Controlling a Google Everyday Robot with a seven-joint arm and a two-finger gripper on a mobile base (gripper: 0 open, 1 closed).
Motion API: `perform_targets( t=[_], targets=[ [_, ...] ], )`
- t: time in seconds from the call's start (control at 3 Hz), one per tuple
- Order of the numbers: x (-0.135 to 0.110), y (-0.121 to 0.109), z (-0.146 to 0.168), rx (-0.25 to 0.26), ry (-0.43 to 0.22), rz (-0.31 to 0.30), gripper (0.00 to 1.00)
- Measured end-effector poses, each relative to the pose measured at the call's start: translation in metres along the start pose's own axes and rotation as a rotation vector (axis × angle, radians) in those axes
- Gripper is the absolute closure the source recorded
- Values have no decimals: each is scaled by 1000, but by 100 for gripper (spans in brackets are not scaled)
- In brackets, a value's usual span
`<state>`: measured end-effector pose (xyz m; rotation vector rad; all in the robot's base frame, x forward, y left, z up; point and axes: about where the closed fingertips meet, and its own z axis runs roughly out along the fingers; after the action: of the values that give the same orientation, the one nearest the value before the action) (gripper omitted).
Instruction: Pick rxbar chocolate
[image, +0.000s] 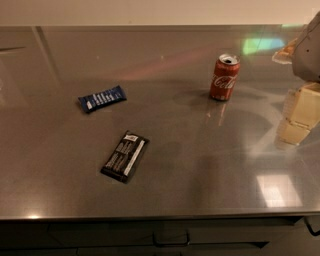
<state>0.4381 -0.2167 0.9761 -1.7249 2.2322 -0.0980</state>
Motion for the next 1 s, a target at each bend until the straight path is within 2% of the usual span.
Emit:
perform_targets(
  t=[0.67,1.0],
  targets=[
    [-4,-1,5,-14,-13,-6,0],
    [-17,4,25,-69,-74,-16,0]
  ],
)
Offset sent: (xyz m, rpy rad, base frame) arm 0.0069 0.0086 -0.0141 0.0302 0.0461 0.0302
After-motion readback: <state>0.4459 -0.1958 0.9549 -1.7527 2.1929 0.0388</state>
